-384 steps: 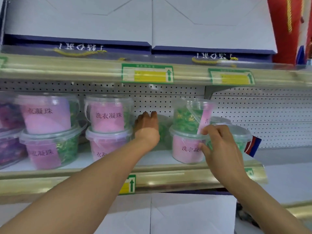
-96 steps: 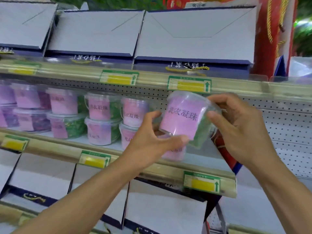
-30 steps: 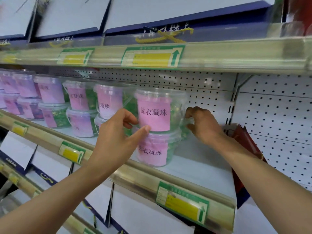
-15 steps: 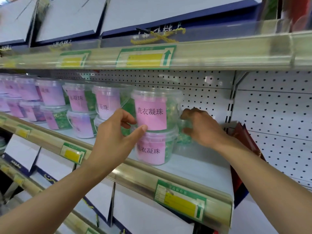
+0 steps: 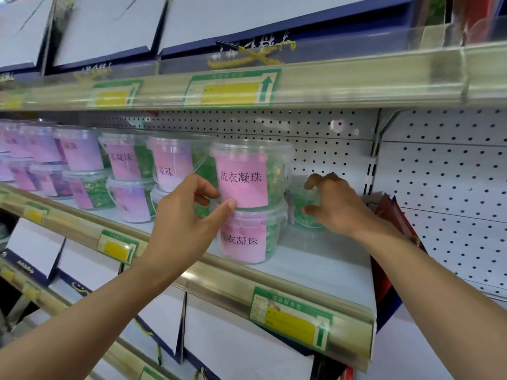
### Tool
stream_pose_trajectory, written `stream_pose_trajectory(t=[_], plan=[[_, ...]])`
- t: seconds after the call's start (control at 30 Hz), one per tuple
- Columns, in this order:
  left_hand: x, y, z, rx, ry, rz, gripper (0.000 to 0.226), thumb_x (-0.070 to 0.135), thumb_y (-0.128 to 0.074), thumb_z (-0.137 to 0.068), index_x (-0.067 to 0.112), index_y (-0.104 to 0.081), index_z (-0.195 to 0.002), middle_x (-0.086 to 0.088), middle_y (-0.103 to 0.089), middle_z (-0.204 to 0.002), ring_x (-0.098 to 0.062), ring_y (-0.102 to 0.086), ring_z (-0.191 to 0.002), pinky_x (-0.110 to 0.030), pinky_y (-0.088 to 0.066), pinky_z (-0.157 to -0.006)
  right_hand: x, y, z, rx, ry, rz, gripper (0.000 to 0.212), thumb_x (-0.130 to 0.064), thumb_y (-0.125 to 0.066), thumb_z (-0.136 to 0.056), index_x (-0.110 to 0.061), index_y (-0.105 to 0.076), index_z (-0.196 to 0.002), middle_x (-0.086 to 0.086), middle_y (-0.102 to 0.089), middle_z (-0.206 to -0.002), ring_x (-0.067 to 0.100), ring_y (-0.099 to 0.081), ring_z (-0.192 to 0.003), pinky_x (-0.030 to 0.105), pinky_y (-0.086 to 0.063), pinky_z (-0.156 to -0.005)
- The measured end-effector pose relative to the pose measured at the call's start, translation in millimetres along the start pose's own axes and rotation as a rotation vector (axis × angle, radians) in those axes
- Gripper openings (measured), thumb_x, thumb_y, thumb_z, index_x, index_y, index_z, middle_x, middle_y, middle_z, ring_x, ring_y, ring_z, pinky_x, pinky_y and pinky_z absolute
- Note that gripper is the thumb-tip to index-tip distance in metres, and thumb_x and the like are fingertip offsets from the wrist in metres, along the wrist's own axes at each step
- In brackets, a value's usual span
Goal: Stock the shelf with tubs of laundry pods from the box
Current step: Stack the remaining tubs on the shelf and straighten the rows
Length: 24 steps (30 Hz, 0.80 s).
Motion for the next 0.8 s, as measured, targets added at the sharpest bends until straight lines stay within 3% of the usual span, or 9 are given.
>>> stream_pose_trajectory(t=[0.1,0.23,0.3,0.4,0.53,0.8], plan=[[0,0,0,0.000,-0.004,-0.005,0.024,0.039,-0.067,-0.078,0.021,-0.054,-0.088,0.013,-0.061,-0.087,-0.006,-0.058,-0.088,-0.022,-0.042,-0.064,3,-1,-5,0.030,-0.001,0.013,0.024,-0.002,-0.062,-0.081,-0.006,-0.050,-0.103,0.015,-0.054,-0.101,0.032,-0.053,-0.095,0.033,-0.042,-0.072],[-1,0,0,0.000,-0.005,-0.001,0.025,0.039,-0.067,-0.079,0.020,-0.055,-0.089,0.013,-0.061,-0.088,-0.005,-0.057,-0.089,-0.021,-0.041,-0.064,14,9,-4,-0.018,-0.010,-0.172,0.029,0.015,-0.056,-0.074,-0.010,-0.051,-0.088,0.012,-0.057,-0.116,0.025,-0.053,-0.111,0.030,-0.045,-0.083],[-1,-1,0,0.000,-0.003,0.002,0.025,0.039,-0.066,-0.079,0.020,-0.055,-0.090,0.014,-0.060,-0.088,-0.004,-0.057,-0.089,-0.021,-0.042,-0.065,20,13,-5,-0.015,-0.061,-0.175,0.035,0.018,-0.053,-0.073,-0.012,-0.052,-0.089,0.012,-0.050,-0.122,0.025,-0.053,-0.104,0.029,-0.047,-0.075],[-2,-1,0,-0.004,0.003,0.004,0.024,0.039,-0.066,-0.079,0.021,-0.055,-0.090,0.014,-0.061,-0.088,-0.004,-0.057,-0.090,-0.021,-0.043,-0.066,28,10,-6,-0.095,-0.175,-0.189,0.042,0.009,-0.062,-0.073,-0.019,-0.054,-0.103,0.010,-0.042,-0.123,0.021,-0.052,-0.083,0.024,-0.041,-0.054],[-2,0,0,-0.002,0.007,0.011,0.023,0.039,-0.067,-0.079,0.022,-0.055,-0.089,0.014,-0.061,-0.088,-0.005,-0.057,-0.090,-0.024,-0.044,-0.067,24,0,-3,-0.143,-0.180,-0.309,0.046,-0.019,-0.078,-0.073,-0.020,-0.054,-0.112,0.003,-0.050,-0.116,0.018,-0.048,-0.098,0.024,-0.037,-0.072],[-2,0,0,-0.002,0.002,0.014,0.023,0.038,-0.067,-0.080,0.021,-0.054,-0.088,0.012,-0.061,-0.089,-0.008,-0.058,-0.091,-0.031,-0.049,-0.069,14,-12,-12,-0.111,-0.153,-0.319,0.037,-0.019,-0.070,-0.081,-0.018,-0.053,-0.114,0.004,-0.051,-0.108,0.020,-0.050,-0.090,0.023,-0.037,-0.072]])
Point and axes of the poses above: each hand's wrist, its own z-axis away from the middle knuckle, its own y-axis out of the back of the hand, x = y × z, the point moved 7 cm from there along -z, towards the middle knuckle
